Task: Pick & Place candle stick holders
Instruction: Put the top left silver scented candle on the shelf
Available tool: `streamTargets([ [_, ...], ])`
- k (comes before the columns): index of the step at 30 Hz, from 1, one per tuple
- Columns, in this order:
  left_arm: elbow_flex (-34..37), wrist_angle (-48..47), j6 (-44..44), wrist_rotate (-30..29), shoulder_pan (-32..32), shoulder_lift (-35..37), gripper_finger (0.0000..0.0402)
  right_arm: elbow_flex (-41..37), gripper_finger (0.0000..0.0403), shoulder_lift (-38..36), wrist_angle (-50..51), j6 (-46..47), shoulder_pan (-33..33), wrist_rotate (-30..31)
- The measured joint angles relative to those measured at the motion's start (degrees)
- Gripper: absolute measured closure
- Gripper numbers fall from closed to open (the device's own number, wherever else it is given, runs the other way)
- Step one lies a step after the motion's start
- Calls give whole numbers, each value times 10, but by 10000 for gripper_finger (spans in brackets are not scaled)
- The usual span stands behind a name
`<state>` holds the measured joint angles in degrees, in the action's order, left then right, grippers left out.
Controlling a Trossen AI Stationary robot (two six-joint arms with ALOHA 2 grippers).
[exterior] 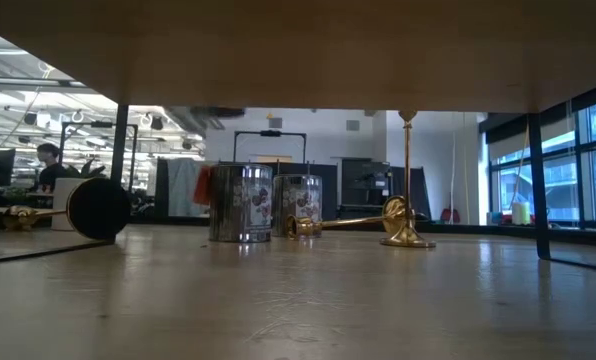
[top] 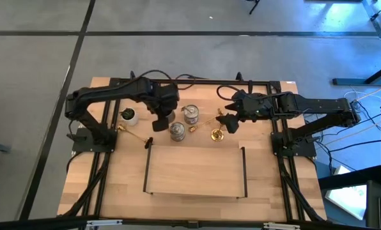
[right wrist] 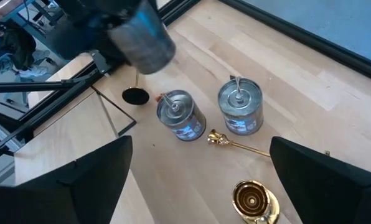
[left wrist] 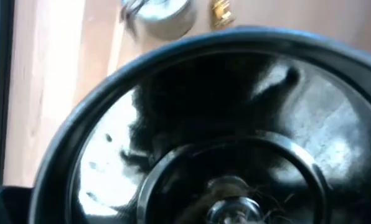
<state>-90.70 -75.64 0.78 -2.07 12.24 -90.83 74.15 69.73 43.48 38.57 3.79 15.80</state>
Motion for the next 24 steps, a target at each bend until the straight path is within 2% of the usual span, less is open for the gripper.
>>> streamTargets([
  [7,-57,-22,109,-6,-113,-9,57,0,20,0,0,-7,0,-34],
  [15,-156,-65,235,-45,-244,-77,57,0,20,0,0,-17,1,-85],
  [19,-214,-103,282,-68,-294,-120,57,0,20,0,0,-14,5,-82],
  [24,-231,-123,323,-48,-346,-151,57,0,20,0,0,21,17,-46],
])
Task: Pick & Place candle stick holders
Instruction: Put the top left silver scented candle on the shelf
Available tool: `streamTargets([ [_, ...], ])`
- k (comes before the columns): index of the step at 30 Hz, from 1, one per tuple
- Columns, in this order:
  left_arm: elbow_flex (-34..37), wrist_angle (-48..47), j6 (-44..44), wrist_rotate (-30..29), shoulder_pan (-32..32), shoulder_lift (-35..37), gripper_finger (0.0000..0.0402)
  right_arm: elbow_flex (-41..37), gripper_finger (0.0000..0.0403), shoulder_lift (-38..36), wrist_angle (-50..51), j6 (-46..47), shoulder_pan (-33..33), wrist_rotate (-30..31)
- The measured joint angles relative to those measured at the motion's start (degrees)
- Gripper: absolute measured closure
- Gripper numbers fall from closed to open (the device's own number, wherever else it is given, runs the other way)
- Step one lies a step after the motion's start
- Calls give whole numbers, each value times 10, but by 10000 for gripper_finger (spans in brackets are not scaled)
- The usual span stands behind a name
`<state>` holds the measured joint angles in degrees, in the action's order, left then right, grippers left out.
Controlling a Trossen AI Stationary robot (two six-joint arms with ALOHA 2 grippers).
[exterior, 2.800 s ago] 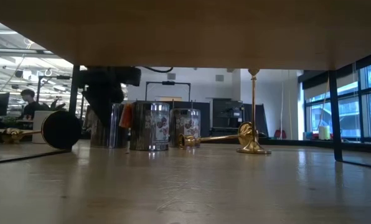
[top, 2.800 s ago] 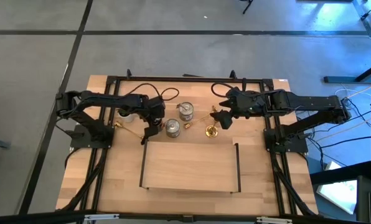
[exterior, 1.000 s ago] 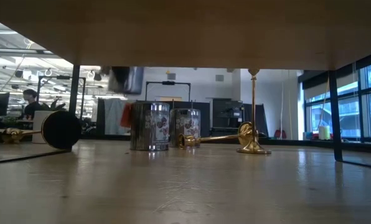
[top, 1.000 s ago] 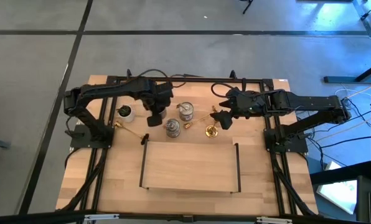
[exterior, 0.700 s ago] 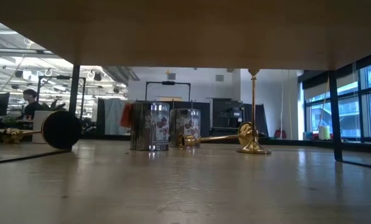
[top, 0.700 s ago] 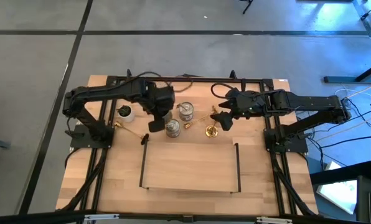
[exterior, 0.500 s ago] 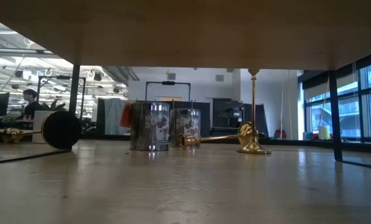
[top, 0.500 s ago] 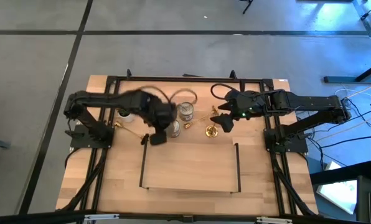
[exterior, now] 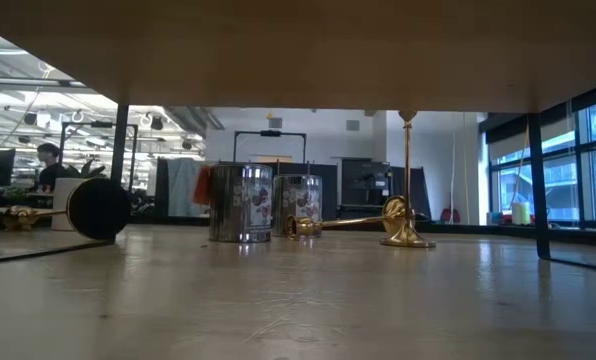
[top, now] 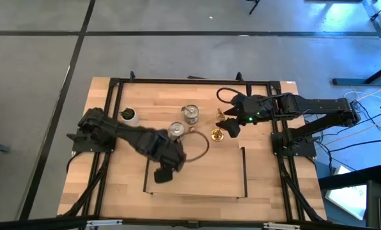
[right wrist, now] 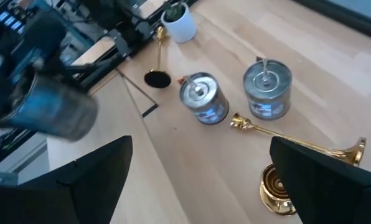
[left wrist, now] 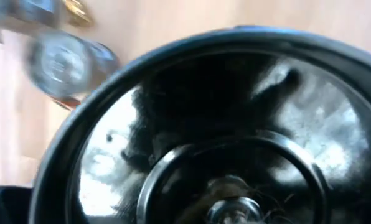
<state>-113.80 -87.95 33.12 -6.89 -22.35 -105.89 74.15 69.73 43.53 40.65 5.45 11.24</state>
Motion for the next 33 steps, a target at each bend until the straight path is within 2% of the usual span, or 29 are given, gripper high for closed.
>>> streamTargets([
  [7,0,-1,41,16,-59,0,57,0,20,0,0,28,58,86],
  [15,0,11,51,9,-100,-5,57,0,20,3,-40,-81,206,118],
  [19,0,23,43,4,-96,-10,57,0,20,4,-53,-39,262,171],
  [24,0,30,24,3,-87,-27,57,1,20,6,-53,-14,295,217],
  [33,0,37,9,28,-87,-51,57,1,20,6,-50,0,314,222],
])
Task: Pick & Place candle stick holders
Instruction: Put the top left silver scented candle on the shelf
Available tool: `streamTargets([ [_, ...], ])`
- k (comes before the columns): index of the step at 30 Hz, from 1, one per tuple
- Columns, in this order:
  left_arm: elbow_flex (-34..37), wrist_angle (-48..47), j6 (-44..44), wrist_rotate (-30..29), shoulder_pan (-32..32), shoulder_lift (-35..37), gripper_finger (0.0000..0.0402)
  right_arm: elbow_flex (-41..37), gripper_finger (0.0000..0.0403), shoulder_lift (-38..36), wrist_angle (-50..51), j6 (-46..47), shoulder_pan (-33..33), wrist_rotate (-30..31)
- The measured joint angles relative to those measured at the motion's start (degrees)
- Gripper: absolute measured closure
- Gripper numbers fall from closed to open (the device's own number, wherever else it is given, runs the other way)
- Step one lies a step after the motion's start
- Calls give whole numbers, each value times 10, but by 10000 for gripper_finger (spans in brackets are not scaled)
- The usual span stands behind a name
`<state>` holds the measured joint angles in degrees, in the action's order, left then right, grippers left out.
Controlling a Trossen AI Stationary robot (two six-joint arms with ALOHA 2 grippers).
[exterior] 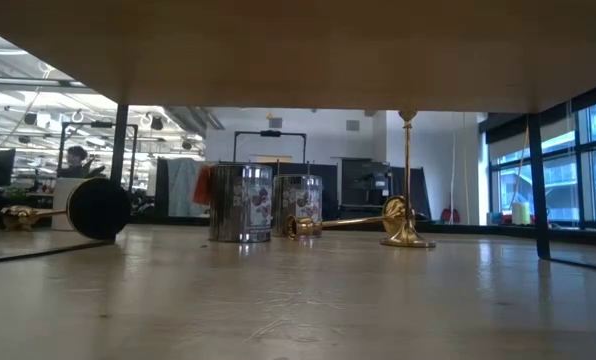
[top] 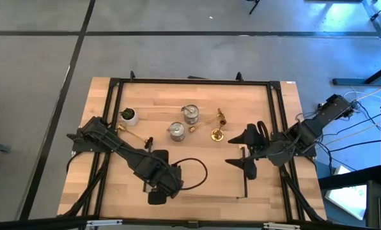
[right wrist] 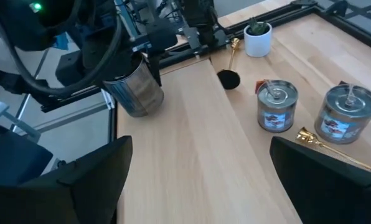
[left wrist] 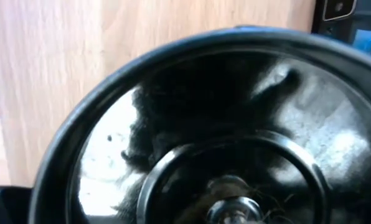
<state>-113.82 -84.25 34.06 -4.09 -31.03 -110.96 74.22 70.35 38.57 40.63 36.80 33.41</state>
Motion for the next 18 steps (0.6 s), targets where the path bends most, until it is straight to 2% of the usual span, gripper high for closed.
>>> streamTargets([
  [5,0,5,5,-1,0,0,57,0,20,0,2,6,4,0],
  [11,0,19,5,-9,0,0,29,0,20,0,2,12,5,0],
  [18,0,18,6,-21,0,0,31,0,20,0,1,12,4,0],
])
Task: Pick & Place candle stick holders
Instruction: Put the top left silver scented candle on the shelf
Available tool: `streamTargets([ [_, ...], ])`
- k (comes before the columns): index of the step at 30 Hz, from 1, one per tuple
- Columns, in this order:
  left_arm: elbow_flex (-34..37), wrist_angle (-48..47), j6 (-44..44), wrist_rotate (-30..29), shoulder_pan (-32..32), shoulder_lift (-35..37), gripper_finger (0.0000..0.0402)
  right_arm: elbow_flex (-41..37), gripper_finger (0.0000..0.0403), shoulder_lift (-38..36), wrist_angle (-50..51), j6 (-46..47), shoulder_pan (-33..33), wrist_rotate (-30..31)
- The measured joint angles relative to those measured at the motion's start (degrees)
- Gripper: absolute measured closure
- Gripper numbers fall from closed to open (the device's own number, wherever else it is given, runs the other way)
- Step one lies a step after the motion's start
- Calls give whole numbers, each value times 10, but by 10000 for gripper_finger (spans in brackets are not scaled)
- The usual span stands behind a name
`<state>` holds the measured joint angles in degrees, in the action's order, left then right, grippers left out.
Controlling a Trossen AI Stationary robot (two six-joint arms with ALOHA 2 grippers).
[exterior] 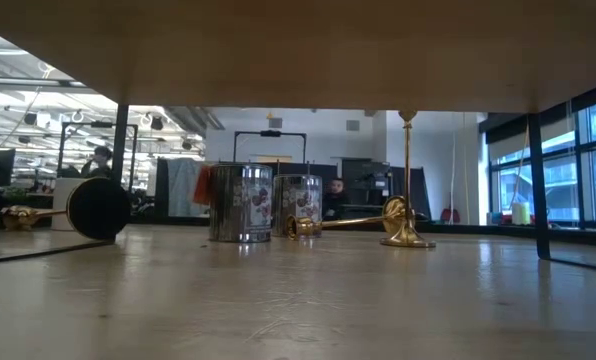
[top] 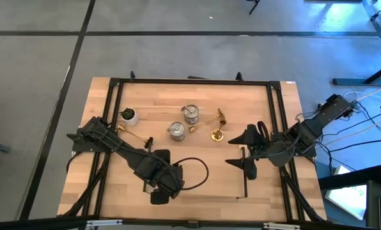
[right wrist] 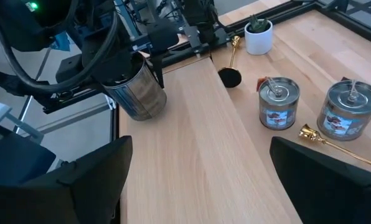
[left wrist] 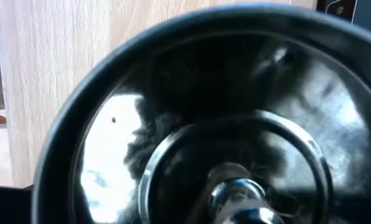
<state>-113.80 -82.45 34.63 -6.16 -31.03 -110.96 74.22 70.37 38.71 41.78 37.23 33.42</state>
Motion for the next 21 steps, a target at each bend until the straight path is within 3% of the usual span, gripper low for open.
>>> streamTargets([
  [21,1,5,-3,-21,0,1,30,0,20,0,-1,0,0,0],
])
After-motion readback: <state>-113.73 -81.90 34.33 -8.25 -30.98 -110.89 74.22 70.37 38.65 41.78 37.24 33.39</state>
